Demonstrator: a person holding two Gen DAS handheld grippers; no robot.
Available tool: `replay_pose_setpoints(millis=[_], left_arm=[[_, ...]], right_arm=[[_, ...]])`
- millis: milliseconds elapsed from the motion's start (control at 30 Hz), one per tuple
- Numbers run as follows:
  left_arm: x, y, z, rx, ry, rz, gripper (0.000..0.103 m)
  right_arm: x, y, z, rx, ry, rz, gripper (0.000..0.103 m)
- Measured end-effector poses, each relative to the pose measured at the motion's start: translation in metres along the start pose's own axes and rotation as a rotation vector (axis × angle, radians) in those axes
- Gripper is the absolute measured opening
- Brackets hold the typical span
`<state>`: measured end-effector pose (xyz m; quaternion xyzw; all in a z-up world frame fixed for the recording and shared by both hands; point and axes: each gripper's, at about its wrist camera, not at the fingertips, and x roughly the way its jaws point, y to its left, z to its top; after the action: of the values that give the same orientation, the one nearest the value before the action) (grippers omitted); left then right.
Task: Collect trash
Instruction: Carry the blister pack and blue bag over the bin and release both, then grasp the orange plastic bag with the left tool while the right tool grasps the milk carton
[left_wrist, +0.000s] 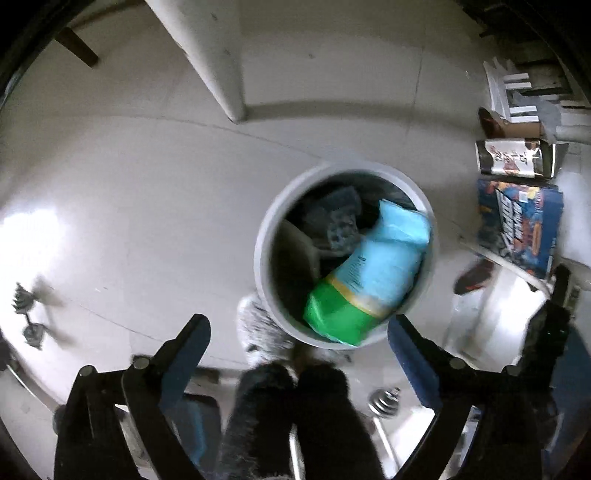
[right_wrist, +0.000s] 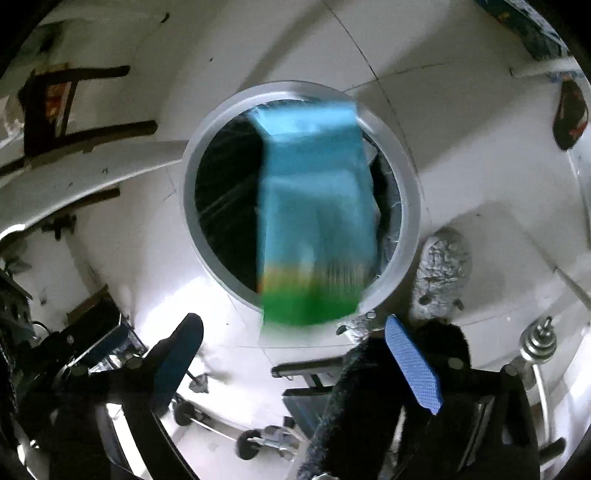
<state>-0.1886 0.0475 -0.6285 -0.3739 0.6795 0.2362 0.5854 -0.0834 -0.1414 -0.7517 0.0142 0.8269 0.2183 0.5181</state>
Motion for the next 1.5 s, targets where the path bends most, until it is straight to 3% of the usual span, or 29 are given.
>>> replay_pose_setpoints(millis=[133,333,533,867,1233,1500], left_arm=[[-0.021,-0.009,-0.015,0.078,-0.085,0.131,0.098],[-0.045,-0.027,-0.036,0.155,-0.115,0.176,0.098],[-0.073,-0.049,-0.051,0.187,-0.148,0.180,0.098],[-0.148,-0.062,-0.089,0.230,-0.185,0.163,0.098],[-0.261,-0.064,-0.129,0.283,-0.255,0.154,0.098],[-0.342,-0.080,-0.119,0.282,-0.367,0.173,0.098]], right_arm=[[-0.017,0.004,-0.015,-0.049,-0.028,-0.090,0.100],[-0.055,0.007,-0.035,-0.124,-0.095,-0.257,0.100],[-0.099,0.015,-0.052,-0.158,-0.158,-0.317,0.100],[-0.175,0.042,-0.097,-0.195,-0.218,-0.329,0.100],[-0.298,0.097,-0.171,-0.245,-0.289,-0.296,0.100],[-0.379,0.136,-0.191,-0.219,-0.359,-0.217,0.100]])
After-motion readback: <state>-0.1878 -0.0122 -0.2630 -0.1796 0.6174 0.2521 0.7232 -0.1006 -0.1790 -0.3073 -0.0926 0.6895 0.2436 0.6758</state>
